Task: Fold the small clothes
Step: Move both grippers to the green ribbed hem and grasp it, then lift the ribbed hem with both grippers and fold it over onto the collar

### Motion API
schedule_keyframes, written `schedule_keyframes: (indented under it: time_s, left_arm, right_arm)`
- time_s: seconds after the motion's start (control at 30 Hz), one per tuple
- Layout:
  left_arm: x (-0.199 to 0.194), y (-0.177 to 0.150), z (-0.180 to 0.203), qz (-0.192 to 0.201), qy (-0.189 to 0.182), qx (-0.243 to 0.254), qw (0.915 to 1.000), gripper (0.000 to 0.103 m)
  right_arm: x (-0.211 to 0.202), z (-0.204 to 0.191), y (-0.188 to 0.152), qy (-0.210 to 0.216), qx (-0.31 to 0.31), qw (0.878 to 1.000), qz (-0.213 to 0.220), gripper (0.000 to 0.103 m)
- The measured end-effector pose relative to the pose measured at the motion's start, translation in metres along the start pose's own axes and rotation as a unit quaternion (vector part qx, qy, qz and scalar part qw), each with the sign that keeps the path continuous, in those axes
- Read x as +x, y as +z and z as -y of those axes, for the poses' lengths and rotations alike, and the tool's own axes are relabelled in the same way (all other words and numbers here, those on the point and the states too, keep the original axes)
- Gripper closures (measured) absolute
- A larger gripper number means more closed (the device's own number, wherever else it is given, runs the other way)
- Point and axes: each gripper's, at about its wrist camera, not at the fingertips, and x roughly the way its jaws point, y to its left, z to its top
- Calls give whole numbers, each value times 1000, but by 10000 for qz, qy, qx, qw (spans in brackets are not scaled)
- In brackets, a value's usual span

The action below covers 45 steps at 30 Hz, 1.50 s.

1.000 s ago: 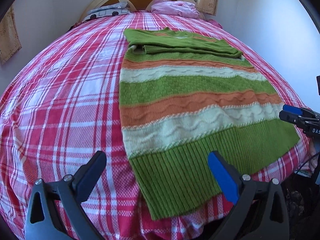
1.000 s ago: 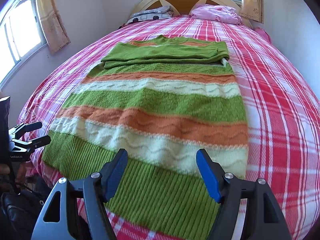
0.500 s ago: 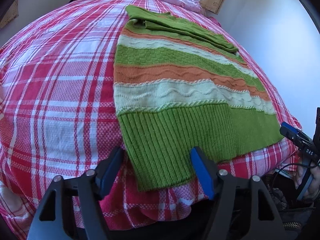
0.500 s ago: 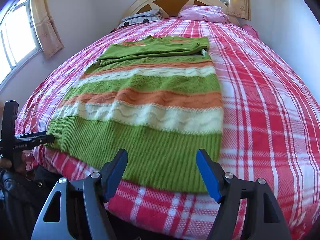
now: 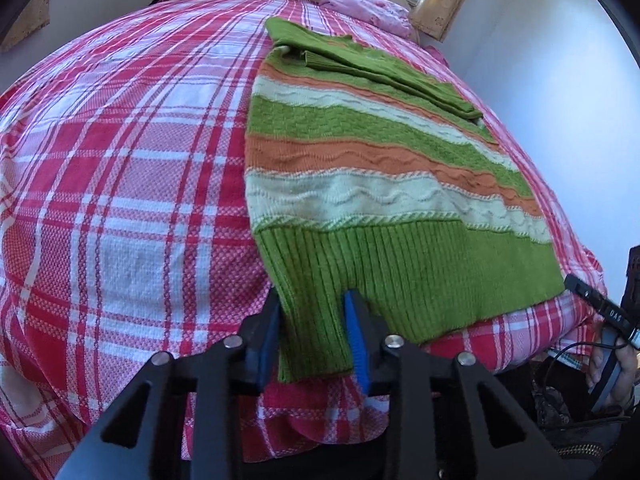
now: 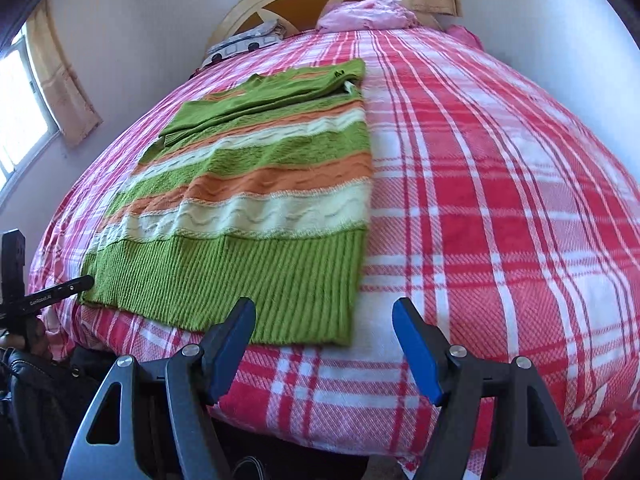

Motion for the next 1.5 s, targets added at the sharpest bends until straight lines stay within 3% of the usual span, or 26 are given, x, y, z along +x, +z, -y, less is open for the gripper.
schedule_keyframes:
  time_s: [0.03,0.07,0.13,0.2,0.23,0.4,0.5,0.53,0.57,0.6,0.63,0.67,0.83,1.03,1.23,1.5]
  left_arm:
    - [-1,0,0,53,13,23,10000,71]
    - [-4,-1,3,158,-19,95,9998,81]
    - [-8,-3,8,327,-71,248,9991,89]
    - [-6,-5,8,350,-17,303,9989,89]
    - [-3,-5,6,291,-36,231,9993,89]
    - [3,-4,-3,195,-81,-42,9998,75]
    - [4,-6,0,211,-123,55,9997,68]
    - [3,-7,2,205,-192,107,9996,73]
    - [4,-7,4,169,-294,140,9993,94]
    - [4,-6,4,128,-436,186,9988,93]
    - [0,-5,3,207,-471,186,9985,93]
    - [-5,-4,2,309,-538,162,9979,93]
    - [-24,6,-4,729,-781,91,9942,94]
    - [-24,11,2,766,-885,219,9929,94]
    - [-31,19,2,888,-1031,255,9904,94]
    - [-50,57,3,1444,-1258,224,9812,94]
  right_arm:
    - [0,2,-1,42,29,10000,-27,31]
    - [0,3,-3,83,46,9999,-51,31]
    - [-1,4,-5,111,44,9999,-36,34]
    - [-1,5,-4,135,72,9999,-30,44]
    - [0,5,-4,227,112,9997,-50,57]
    - [4,9,-1,218,344,9992,14,60]
    - [11,13,4,288,505,9983,-5,60]
    - [14,12,4,323,514,9982,-2,60]
    - [17,10,4,460,515,9976,10,60]
    - [18,10,3,586,543,9968,28,67]
    - [19,12,2,816,648,9946,22,97]
    - [17,17,0,1116,864,9899,131,98]
    - [-5,28,5,1508,1112,9801,657,99]
    - [11,29,0,1632,1257,9777,410,99]
    - [-9,33,11,1913,1272,9705,732,99]
    - [-19,32,55,2332,1352,9566,1104,99]
